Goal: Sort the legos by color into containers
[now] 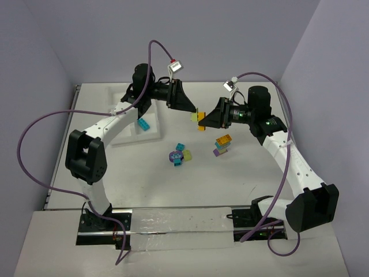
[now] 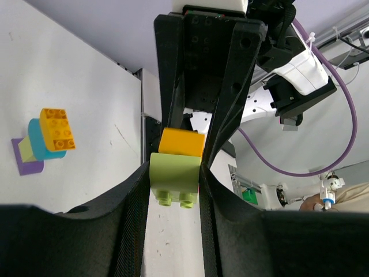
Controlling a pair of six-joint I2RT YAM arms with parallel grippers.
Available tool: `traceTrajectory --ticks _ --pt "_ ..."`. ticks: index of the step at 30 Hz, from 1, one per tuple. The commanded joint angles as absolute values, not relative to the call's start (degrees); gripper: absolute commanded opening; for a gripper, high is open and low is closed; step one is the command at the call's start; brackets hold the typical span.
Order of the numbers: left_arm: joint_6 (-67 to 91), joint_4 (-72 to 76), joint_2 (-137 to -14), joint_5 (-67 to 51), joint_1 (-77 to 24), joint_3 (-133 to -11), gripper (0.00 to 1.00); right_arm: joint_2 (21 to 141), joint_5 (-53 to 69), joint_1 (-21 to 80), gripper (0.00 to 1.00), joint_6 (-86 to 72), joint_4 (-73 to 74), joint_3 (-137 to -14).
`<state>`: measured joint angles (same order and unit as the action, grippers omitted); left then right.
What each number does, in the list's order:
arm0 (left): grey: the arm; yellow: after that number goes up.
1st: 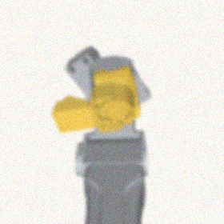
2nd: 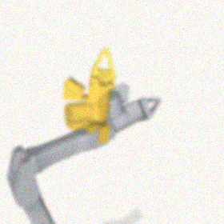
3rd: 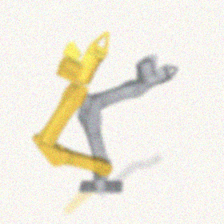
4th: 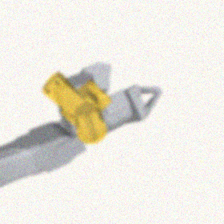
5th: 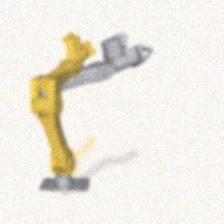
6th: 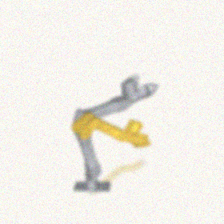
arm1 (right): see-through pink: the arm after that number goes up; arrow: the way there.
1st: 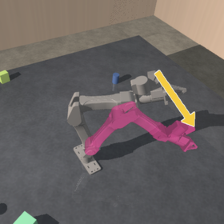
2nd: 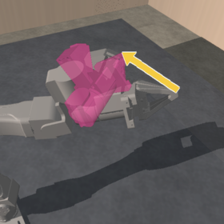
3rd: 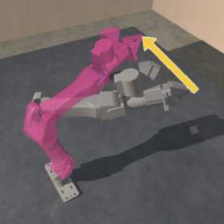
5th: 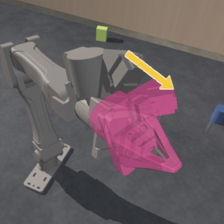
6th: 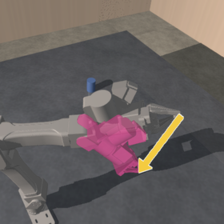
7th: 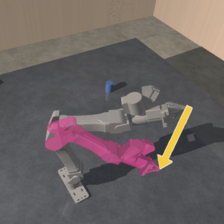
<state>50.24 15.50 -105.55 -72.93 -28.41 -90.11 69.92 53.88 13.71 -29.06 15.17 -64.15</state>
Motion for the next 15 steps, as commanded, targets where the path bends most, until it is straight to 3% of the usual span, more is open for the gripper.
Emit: traceTrajectory --ticks 1,4,10,15 --pt "47.54 15.02 -101.45 -74.97 -24.11 -87.97 0.0 68.2 52.77 13.03 0.0 -29.3 12.99 -64.07" --pt "45.19 11.9 -100.79 -75.47 -23.44 -87.5 0.0 68.31 52.84 13.02 0.0 -30.17 12.23 -63.88" --pt "30.8 -9.9 -100.11 -70.5 -19.08 -90.75 0.0 68.28 50.68 13.01 0.0 -29.53 13.47 -64.08" --pt "22.92 -29.0 -103.11 -56.77 -11.3 -98.58 0.0 67.54 47.67 13.01 0.0 -28.18 15.64 -64.25"
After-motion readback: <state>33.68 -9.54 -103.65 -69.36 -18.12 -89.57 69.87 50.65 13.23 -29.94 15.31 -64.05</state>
